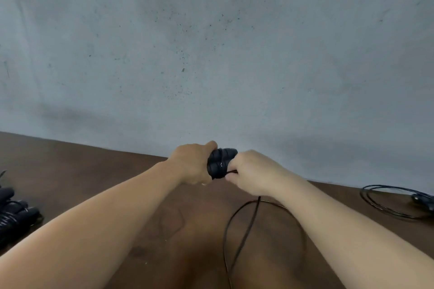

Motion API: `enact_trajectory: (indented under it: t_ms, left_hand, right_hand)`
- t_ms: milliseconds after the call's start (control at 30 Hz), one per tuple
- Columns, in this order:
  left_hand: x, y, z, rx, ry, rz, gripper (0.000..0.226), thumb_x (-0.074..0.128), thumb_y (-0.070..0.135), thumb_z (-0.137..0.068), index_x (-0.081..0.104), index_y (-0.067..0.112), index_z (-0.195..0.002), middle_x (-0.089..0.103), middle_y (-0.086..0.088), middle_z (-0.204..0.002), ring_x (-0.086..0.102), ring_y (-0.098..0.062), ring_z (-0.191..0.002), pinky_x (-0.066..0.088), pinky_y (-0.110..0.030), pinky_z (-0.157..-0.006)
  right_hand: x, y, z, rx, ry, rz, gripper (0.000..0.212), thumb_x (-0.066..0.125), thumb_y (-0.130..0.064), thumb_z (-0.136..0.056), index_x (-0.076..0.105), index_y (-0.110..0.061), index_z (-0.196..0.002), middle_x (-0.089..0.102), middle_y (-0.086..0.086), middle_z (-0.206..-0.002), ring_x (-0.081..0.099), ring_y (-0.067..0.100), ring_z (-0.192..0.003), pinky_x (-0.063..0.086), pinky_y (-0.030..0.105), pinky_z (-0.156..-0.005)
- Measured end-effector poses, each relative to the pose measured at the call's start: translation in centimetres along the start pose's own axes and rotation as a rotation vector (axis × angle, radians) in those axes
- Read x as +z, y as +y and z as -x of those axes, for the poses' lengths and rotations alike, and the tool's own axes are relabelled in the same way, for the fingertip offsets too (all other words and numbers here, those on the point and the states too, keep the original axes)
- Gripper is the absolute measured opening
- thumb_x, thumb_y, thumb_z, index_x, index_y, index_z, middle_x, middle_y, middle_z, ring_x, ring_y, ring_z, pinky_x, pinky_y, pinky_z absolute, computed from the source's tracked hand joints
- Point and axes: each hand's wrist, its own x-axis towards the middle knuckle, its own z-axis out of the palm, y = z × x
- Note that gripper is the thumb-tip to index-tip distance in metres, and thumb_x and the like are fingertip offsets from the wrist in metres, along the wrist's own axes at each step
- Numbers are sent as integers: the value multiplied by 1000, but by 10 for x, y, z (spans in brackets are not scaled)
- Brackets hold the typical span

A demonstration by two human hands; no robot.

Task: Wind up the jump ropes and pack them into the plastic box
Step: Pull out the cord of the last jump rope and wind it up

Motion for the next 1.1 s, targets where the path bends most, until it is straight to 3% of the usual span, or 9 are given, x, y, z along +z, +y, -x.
enact_trajectory:
  t_ms: [133,300,533,633,700,767,933,1033,1100]
  left_hand:
    - [-9,11,6,126,-147,-28,58,73,27,-69,44,33,-119,53,11,-82,55,-18,-78,40,-27,-59]
    - [-20,18,12,242,-319,116,57,72,15,-70,55,38,-119,55,15,-80,54,-10,-70,42,-23,-61]
    - [-32,0,20,275,-394,630,47,63,15,-57,61,29,-102,61,10,-77,52,-8,-61,40,-19,-53]
    - [-27,-6,18,319,-430,913,72,65,14,-53,55,21,-124,64,-1,-96,57,-14,-79,44,-25,-64]
    - [-26,-6,15,382,-423,1107,85,65,12,-55,46,18,-138,62,-4,-104,57,-15,-86,45,-27,-69]
    - [-30,-6,12,421,-396,1254,78,65,10,-58,49,17,-134,59,-9,-100,54,-17,-81,45,-27,-64]
    - [-39,-8,8,241,-226,1327,47,62,9,-57,60,14,-104,58,-5,-88,53,-14,-70,42,-23,-57]
    - [-45,-9,5,151,-146,1378,41,61,9,-61,63,18,-101,62,0,-84,53,-12,-68,41,-24,-57]
    - [-51,-12,4,116,-113,1330,33,57,8,-65,64,20,-96,63,3,-80,51,-13,-67,39,-22,-55]
  right_hand:
    - [-30,12,-4,-38,-33,-26,20,81,-42,-74,75,-25,-82,69,-3,-79,63,16,-75,49,30,-65]
    - [-39,21,-12,-29,-98,-170,43,87,-56,-58,69,-18,-65,51,-10,-58,44,9,-57,33,24,-55]
    - [-31,36,-11,-28,-89,-780,33,78,-48,-66,67,-17,-72,62,-7,-63,53,6,-59,41,20,-59]
    - [-27,32,-10,3,-88,-1117,20,65,-29,-88,62,-14,-75,59,-7,-57,54,5,-50,42,17,-49]
    - [-24,30,-11,-16,-35,-1236,29,52,-17,-100,59,-18,-71,47,-5,-51,42,6,-41,32,19,-44]
    - [-18,27,-11,-41,20,-1210,37,40,-14,-103,60,-16,-71,39,2,-53,29,10,-41,22,24,-49]
    - [-2,19,-10,111,178,-1083,54,37,-49,-101,64,-8,-78,48,4,-60,37,16,-48,36,25,-55]
    - [10,22,-4,49,162,-825,15,63,-24,-91,64,-16,-103,55,-5,-71,50,10,-60,44,25,-66]
    - [20,29,-2,65,91,-675,38,61,-6,-85,58,-25,-118,60,-9,-90,57,5,-77,48,22,-74]
